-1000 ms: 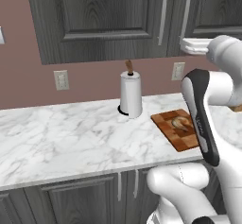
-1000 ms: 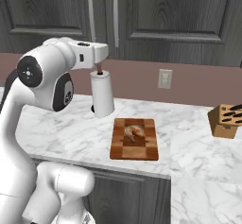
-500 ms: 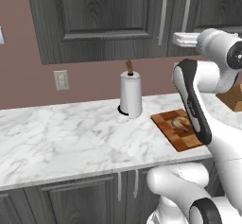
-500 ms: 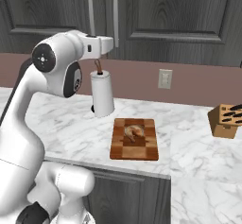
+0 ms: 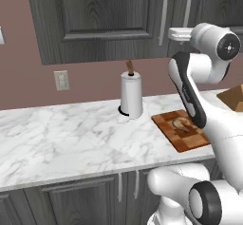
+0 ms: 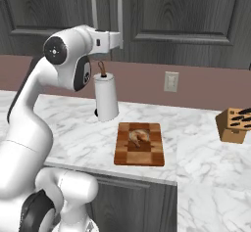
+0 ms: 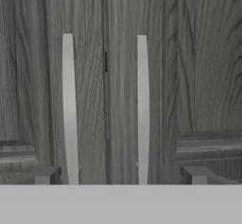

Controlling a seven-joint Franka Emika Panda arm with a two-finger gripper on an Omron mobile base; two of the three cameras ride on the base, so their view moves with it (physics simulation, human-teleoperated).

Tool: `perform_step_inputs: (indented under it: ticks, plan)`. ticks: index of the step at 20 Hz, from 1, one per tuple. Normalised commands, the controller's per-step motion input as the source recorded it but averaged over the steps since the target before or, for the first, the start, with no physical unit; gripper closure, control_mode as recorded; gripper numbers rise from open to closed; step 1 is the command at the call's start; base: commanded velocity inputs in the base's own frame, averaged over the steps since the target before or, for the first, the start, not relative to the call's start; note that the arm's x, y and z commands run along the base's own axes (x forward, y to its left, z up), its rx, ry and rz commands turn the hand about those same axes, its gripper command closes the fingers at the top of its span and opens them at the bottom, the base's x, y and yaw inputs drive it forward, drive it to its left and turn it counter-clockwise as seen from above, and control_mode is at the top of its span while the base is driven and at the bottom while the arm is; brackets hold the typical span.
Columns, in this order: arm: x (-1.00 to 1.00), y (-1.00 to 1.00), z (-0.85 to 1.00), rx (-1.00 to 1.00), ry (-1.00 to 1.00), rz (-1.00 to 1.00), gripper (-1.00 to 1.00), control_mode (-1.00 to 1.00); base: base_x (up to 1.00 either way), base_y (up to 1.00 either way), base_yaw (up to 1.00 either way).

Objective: Open the cabinet, retrieve the rolling pin, and place it next to the meat on the cutting board to prepare for tenderizing.

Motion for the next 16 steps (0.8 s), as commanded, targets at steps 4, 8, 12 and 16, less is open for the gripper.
perform_step_inputs:
  ticks: [4, 8, 12, 16]
  plan:
    - [0.32, -0.09, 0.04, -0.04, 0.00, 0.00, -1.00, -1.00, 0.00, 0.00, 0.00]
    - [0.33, -0.13, 0.00, -0.06, 0.00, 0.00, -1.00, -1.00, 0.00, 0.00, 0.00]
    - [0.32, -0.17, 0.00, -0.07, 0.00, 0.00, -1.00, -1.00, 0.00, 0.00, 0.00]
    - [0.30, -0.17, 0.00, -0.07, 0.00, 0.00, -1.00, -1.00, 0.00, 0.00, 0.00]
